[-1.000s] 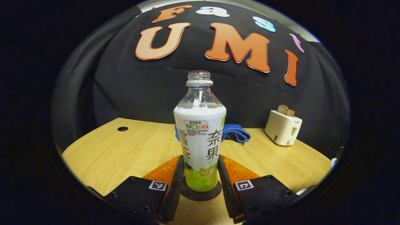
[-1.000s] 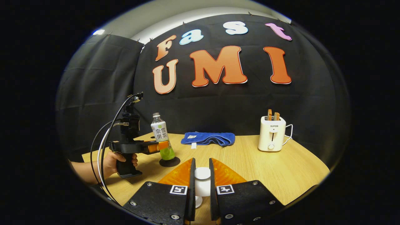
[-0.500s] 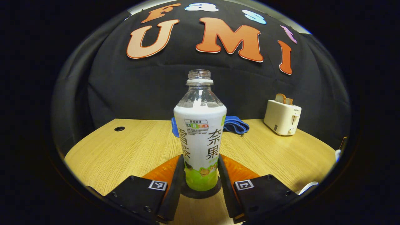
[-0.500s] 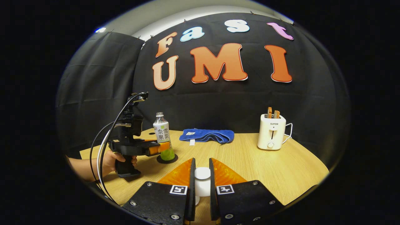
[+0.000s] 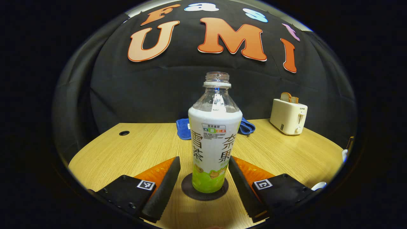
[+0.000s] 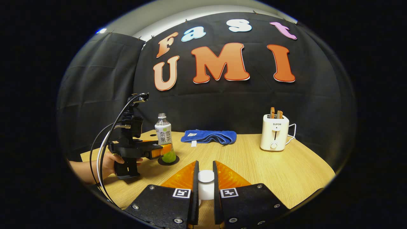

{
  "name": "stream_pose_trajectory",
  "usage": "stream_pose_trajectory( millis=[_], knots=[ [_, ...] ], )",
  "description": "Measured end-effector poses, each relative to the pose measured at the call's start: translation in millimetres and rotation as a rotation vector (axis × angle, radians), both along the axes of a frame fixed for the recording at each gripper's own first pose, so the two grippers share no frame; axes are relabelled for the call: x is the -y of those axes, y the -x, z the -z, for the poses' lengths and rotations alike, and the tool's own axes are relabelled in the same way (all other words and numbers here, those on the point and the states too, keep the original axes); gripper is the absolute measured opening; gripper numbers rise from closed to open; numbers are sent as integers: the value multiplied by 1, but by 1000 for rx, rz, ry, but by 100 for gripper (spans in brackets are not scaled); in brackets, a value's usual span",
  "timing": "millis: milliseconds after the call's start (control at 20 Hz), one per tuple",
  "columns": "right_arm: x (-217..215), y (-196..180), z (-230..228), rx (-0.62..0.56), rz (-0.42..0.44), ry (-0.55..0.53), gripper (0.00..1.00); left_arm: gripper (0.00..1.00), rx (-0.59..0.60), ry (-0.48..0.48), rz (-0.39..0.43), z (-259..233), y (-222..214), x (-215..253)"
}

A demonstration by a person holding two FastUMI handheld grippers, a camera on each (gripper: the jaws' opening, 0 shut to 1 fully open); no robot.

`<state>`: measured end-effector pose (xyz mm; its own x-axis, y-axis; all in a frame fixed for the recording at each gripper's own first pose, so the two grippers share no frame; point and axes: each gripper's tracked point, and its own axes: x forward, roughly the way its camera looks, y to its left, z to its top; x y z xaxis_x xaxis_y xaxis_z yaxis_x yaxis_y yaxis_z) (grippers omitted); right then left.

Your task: Open the teacup lid with one hand, grasp the water bottle and pour water into the teacup with the other hand; after pouring, place the water bottle on the coaster and then close the teacup lid.

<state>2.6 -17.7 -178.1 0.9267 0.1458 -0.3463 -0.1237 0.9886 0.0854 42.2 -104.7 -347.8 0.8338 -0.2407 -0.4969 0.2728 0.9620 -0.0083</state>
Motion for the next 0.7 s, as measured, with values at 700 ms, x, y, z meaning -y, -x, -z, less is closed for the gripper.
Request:
stream_pose_trajectory(
  millis=[700],
  knots=[
    [-39, 6, 14, -20, -55, -15, 19, 98, 169, -36, -33, -80, 49, -47]
  ],
)
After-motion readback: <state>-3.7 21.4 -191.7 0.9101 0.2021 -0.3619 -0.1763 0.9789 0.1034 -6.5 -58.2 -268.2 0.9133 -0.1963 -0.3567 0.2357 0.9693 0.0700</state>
